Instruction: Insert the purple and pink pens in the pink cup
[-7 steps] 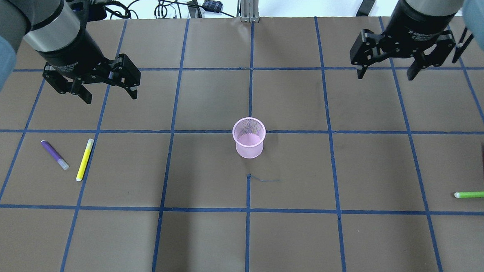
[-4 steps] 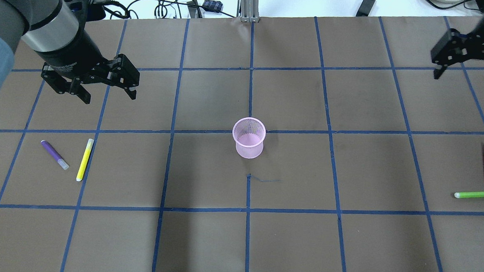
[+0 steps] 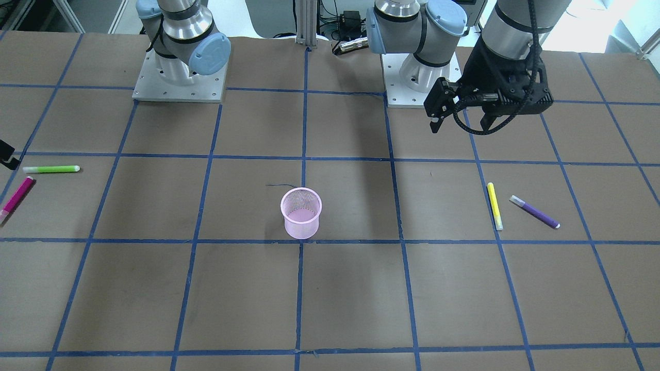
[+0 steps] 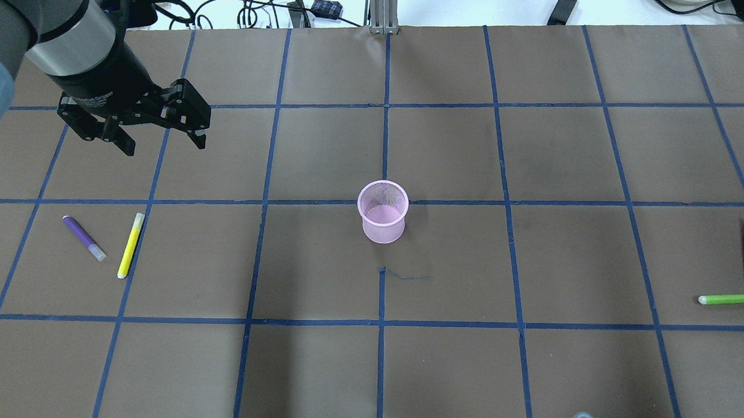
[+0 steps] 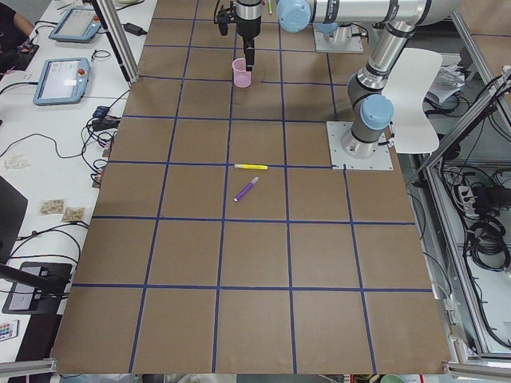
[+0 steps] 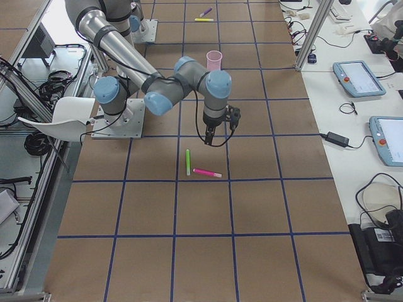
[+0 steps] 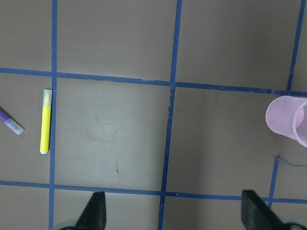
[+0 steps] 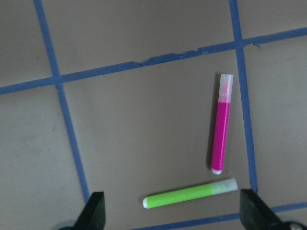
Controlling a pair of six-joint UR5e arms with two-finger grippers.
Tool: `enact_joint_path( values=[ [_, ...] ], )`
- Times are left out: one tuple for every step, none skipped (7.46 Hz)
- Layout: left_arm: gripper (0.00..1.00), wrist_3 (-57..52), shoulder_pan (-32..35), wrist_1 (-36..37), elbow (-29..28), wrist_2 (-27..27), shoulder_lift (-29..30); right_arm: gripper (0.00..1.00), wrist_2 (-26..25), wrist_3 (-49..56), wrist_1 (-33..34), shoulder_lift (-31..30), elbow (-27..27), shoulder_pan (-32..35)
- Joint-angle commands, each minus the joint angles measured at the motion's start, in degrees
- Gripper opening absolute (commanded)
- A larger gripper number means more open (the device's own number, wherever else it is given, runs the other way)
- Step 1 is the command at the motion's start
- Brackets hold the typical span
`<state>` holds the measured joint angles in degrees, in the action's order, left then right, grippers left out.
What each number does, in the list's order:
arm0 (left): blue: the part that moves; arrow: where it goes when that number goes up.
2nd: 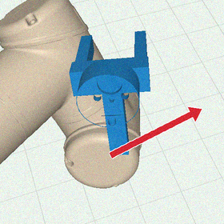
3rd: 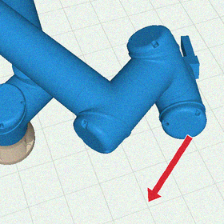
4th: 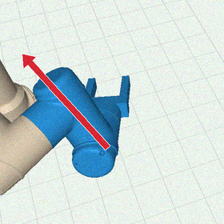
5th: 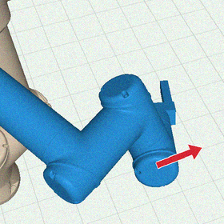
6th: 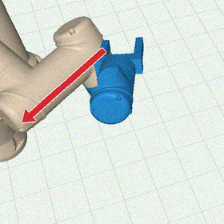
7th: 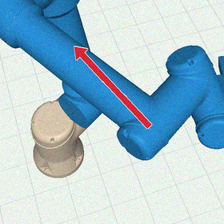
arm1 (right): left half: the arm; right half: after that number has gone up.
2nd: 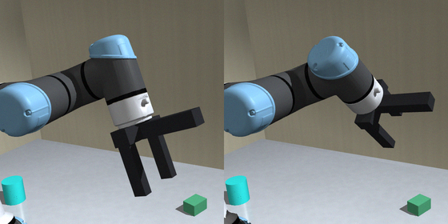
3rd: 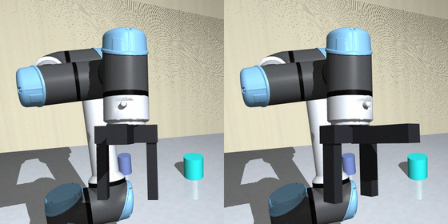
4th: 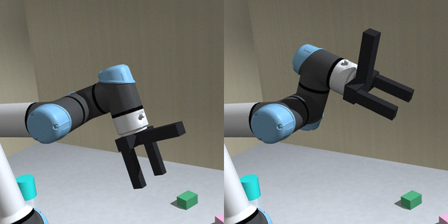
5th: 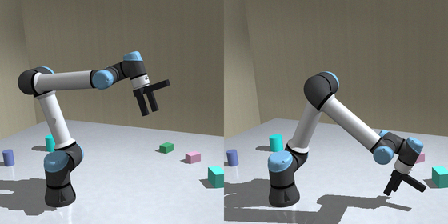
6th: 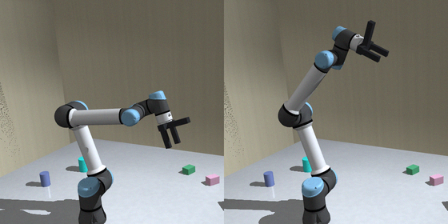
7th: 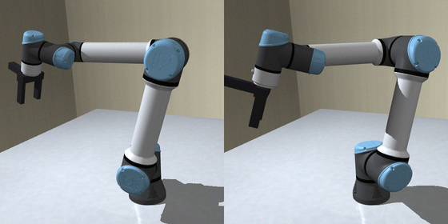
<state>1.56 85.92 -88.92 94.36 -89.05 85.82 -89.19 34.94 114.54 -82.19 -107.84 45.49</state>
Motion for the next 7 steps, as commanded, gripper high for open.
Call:
enact_joint_path(
  values=[
    [1.0,-0.06,-0.49,-0.38,-0.05,-0.34,-0.22,0.99,1.9,5.22,14.19,5.78,-5.19,-3.39],
    [1.0,-0.15,-1.71,0.15,-0.22,-0.34,-0.13,0.98,1.91,7.06,17.09,9.64,-5.27,-4.0],
    [1.0,-0.07,-5.99,0.24,-0.31,-0.43,-0.13,0.89,1.21,7.16,17.64,11.51,-5.36,-5.05],
    [1.0,-0.24,-11.6,0.15,-0.14,0.01,0.39,0.89,1.03,7.25,16.69,11.87,-5.36,-5.24],
    [1.0,-0.41,-17.31,0.76,0.12,-0.34,1.53,0.86,0.94,7.34,16.42,12.05,-5.45,-5.24],
    [1.0,-2.94,-21.63,1.64,0.74,-0.43,2.58,0.84,-0.54,7.34,15.29,12.23,-5.8,-5.24],
    [1.0,-4.97,-24.63,2.25,0.74,-0.43,4.33,0.72,-3.07,7.25,13.8,12.32,-5.63,-5.24]
  ],
)
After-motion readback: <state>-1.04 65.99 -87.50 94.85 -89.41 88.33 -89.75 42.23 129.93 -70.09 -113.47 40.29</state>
